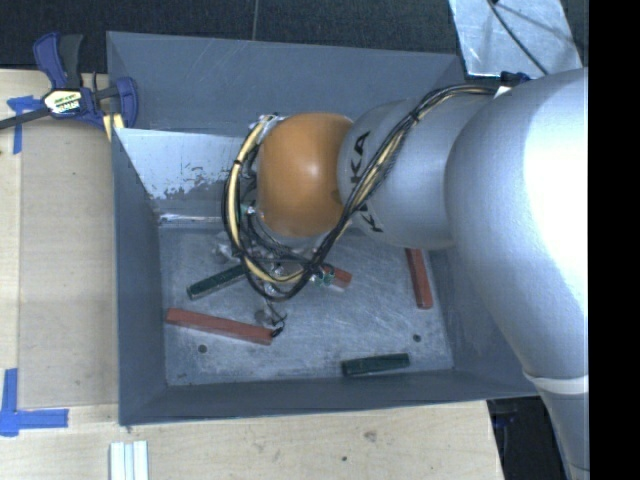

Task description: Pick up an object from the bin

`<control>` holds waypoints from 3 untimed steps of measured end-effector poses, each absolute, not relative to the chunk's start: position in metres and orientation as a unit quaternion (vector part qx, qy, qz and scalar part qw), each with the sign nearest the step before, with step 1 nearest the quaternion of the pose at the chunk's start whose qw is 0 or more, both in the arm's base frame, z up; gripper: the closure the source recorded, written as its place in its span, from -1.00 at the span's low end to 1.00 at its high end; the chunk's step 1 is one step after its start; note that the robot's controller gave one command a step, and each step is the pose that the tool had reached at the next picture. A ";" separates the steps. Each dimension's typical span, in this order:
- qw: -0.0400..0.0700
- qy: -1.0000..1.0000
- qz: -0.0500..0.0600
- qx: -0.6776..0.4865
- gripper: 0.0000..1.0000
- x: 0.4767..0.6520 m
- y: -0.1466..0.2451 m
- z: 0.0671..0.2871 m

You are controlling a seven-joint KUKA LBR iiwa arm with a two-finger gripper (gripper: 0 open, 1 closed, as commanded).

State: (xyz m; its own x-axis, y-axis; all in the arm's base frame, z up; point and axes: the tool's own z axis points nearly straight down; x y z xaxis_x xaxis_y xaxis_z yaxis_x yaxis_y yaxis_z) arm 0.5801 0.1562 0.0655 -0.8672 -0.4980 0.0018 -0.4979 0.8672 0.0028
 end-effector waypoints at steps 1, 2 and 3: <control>-0.003 -0.967 -0.001 0.256 1.00 0.583 0.155 0.071; -0.005 -0.904 0.000 0.428 1.00 0.587 0.188 0.190; -0.002 -0.906 0.000 0.424 1.00 0.574 0.186 0.323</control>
Offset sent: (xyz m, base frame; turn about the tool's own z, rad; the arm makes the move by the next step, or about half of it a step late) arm 0.0000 0.0000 0.0000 0.0000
